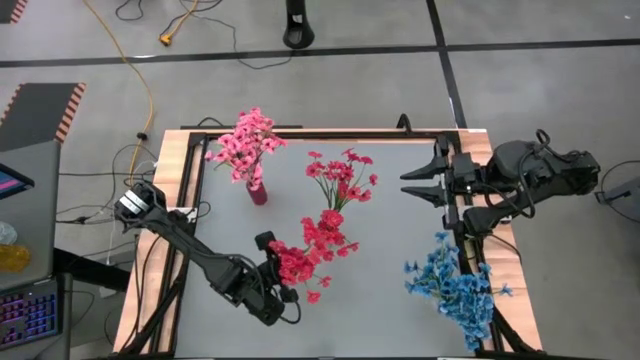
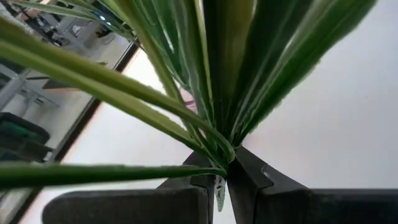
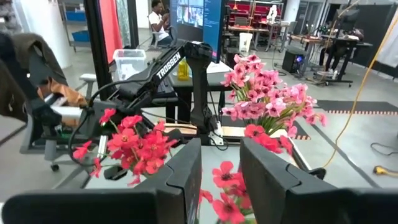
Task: Sort flowers into vase by color
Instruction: Put the red flowers into the pink vase
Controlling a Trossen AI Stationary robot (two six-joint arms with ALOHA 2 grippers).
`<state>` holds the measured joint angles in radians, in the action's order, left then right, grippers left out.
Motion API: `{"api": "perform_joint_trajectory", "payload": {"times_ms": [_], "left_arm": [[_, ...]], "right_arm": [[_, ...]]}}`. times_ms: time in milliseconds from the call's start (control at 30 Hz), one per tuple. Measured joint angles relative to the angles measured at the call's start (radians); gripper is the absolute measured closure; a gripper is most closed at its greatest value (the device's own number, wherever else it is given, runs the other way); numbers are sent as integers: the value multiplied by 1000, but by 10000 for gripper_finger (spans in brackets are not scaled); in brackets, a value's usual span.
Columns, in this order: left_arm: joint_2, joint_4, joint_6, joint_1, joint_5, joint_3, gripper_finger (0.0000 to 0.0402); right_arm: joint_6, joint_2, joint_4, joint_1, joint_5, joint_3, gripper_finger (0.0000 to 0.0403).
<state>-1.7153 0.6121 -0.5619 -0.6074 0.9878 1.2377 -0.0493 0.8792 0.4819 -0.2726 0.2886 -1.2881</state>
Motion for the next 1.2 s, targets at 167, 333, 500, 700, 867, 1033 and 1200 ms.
{"api": "perform_joint_trajectory", "payload": {"times_ms": [167,333,500,700,867,1033,1200], "left_arm": [[56,18,92,17,-19,0,386],[170,22,144,40,-6,-34,386],[364,-209,200,83,-70,-256,386],[606,-724,370,174,-280,-554,386],[691,-1038,466,271,-463,-719,386],[680,-1091,472,330,-487,-739,386],[619,-1204,474,386,-569,-738,386]], "right_arm": [[-4,-79,80,0,0,0,266],[15,-157,106,0,0,77,266],[23,-242,69,0,0,223,266],[26,-375,7,0,26,363,266],[44,-478,-60,0,30,466,266],[78,-556,-74,0,32,536,266],[86,-594,-112,0,32,591,266]]}}
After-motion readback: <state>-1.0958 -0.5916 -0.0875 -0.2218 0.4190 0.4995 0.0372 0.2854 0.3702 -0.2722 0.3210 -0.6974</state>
